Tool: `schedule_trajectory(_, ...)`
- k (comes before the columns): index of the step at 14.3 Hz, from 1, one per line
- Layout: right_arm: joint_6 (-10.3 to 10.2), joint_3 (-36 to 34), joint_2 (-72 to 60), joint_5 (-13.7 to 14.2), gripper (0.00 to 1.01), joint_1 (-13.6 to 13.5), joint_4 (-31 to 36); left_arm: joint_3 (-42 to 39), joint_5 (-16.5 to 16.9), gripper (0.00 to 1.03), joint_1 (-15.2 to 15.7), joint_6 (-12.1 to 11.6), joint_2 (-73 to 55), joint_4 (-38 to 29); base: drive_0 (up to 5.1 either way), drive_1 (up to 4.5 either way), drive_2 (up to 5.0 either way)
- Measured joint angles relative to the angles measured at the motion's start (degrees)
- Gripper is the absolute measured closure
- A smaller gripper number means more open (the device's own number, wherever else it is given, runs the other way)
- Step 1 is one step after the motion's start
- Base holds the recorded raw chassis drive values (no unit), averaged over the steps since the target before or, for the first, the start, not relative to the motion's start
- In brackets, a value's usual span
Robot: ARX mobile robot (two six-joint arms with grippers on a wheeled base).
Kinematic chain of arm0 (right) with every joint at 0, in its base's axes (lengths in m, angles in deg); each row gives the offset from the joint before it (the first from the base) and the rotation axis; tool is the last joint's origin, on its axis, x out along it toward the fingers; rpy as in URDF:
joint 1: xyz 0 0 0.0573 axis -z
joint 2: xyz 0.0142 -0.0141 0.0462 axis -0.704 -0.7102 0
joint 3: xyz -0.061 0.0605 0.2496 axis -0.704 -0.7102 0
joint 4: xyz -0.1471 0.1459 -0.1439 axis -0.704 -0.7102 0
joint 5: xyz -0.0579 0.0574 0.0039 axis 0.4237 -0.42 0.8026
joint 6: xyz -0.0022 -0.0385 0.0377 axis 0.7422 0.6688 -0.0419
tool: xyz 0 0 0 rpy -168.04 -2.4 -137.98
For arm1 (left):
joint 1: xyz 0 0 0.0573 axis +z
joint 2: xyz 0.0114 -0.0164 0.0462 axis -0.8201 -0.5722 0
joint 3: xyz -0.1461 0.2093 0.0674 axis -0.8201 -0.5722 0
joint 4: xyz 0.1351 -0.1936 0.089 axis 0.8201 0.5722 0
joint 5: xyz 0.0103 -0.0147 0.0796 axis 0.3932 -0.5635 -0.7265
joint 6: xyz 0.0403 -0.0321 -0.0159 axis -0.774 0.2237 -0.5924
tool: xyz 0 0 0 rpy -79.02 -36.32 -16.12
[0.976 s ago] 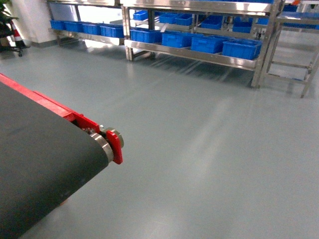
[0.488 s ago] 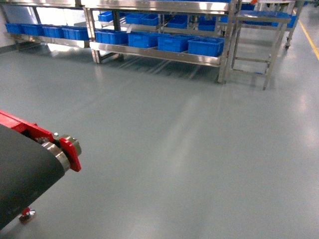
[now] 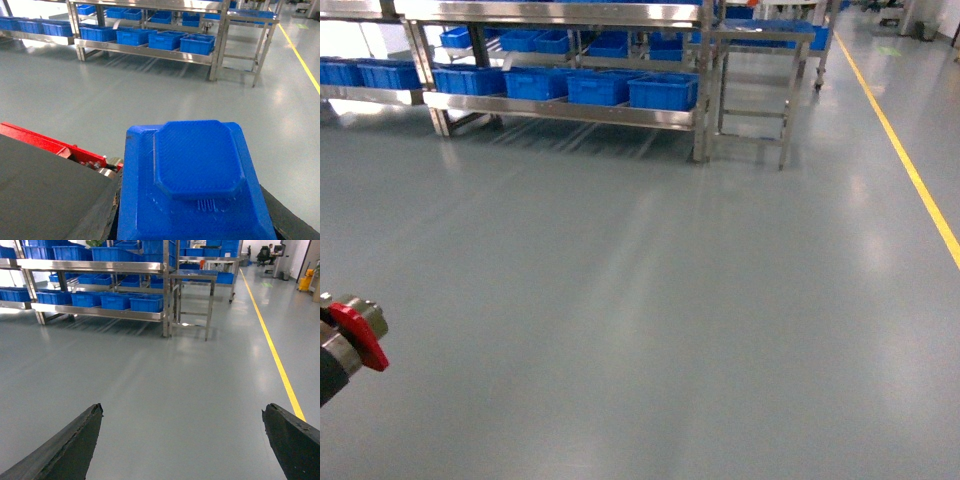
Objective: Pick blue part to blue bin on bottom shelf
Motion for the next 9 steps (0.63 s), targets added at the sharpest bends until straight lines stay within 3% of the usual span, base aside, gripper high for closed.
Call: schedule_trajectory(9,0.0,0.0,0.0,0.0,0.03,0.0,0.0,0.0,0.0,0.6,0.0,0.0,0.0,0.0,-1.5,-1.54,-1.5)
